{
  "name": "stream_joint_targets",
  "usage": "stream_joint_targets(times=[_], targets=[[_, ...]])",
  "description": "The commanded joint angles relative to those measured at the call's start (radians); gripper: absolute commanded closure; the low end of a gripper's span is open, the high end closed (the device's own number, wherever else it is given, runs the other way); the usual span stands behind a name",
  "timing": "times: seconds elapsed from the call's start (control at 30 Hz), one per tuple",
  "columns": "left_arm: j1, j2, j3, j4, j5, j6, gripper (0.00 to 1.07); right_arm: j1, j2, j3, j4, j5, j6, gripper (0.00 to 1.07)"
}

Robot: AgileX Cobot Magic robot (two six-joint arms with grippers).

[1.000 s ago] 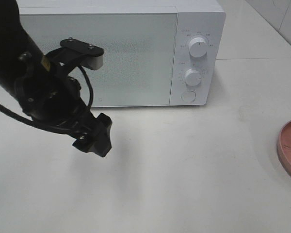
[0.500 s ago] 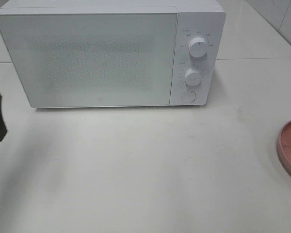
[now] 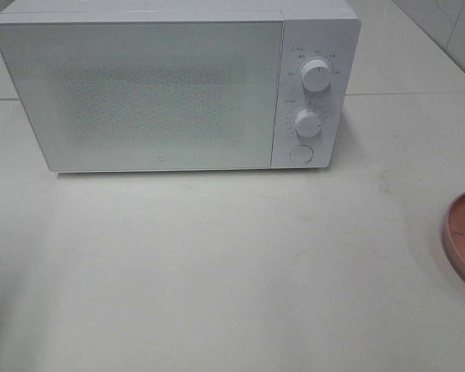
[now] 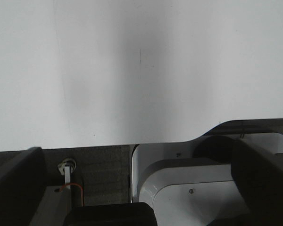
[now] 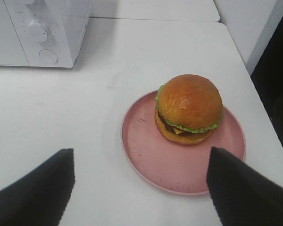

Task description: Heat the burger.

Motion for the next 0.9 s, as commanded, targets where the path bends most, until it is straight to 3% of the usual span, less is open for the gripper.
stream_joint_targets(times=[0.03,0.1,0.17,0.3,0.4,0.47,0.77,0.9], targets=[[0.003,-0.093,0.039,-0.013,-0.011,-0.006,0.07,-0.005,-0.033,0.0,-0.004,-0.011,-0.011,0.32],[0.003,-0.139,0.04,-0.013,-0.005,-0.006,0.07,-0.005,-0.033,0.0,-0.004,-0.011,-0.011,0.32],[0.003,-0.319,0.042,0.007,0.001,-0.002,0.07,-0.005,-0.033,0.0,-0.004,-0.011,-0.011,0.32],[0.003,-0.494,0.057,0.04,0.018,-0.005,0.07,-0.005,-0.033,0.0,-0.004,-0.011,-0.011,0.32],[0.003,-0.538,0.057,0.04,0.018,-0.004,0.07,-0.005,-0.033,0.0,-0.004,-0.011,-0.011,0.32],[0.003,-0.691,0.057,0.04,0.018,-0.004,0.07,-0.005,-0.033,0.0,-0.004,-0.011,-0.011,0.32],[0.003,-0.947,0.057,0.03,0.017,-0.002,0.07,-0.005,-0.033,0.0,-0.004,-0.011,-0.011,0.32],[0.006,-0.972,0.057,0.027,0.016,-0.002,0.07,-0.005,-0.033,0.0,-0.004,-0.011,-0.011,0.32]])
